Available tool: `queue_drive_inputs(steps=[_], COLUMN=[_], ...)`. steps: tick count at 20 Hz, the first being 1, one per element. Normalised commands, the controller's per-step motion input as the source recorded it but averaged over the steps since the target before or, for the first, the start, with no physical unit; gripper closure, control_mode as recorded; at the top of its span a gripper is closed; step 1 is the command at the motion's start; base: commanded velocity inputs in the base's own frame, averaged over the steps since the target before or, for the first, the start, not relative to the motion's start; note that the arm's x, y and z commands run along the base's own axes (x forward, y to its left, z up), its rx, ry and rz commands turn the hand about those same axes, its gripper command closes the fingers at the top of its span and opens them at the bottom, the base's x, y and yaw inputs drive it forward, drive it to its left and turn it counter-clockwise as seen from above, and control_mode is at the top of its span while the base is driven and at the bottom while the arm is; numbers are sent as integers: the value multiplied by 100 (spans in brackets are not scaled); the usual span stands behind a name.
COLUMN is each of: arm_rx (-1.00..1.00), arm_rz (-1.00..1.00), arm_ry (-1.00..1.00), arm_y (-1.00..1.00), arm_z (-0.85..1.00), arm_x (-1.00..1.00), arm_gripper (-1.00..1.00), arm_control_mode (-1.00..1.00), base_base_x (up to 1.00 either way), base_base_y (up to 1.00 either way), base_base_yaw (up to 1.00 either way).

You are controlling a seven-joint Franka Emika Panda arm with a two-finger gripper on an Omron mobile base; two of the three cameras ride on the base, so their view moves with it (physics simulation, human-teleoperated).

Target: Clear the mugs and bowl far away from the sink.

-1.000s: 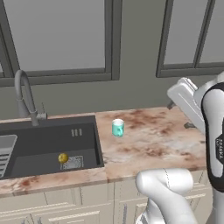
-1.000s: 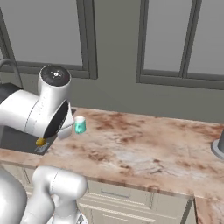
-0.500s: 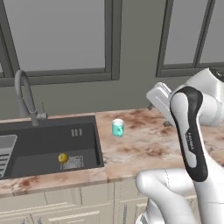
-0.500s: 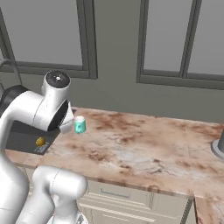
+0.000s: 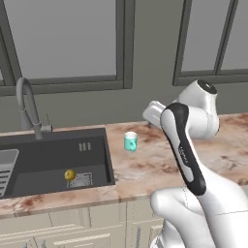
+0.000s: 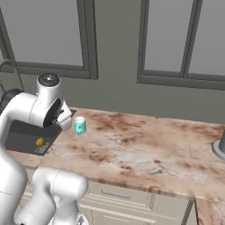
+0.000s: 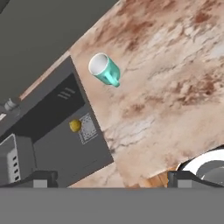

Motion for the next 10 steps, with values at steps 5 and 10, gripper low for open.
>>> queue_drive_inputs(steps=[5,10], arm_rx=[-22,-15], arm_rz=[7,6], arm_ry=[1,1], arm_y=[18,10], arm_z=[-23,-34], arm_x=[21,26], arm_gripper=[-100,-100], arm_control_mode=[-100,-100], base_base_x=[0,0], base_base_y=[0,0], base_base_yaw=[0,0])
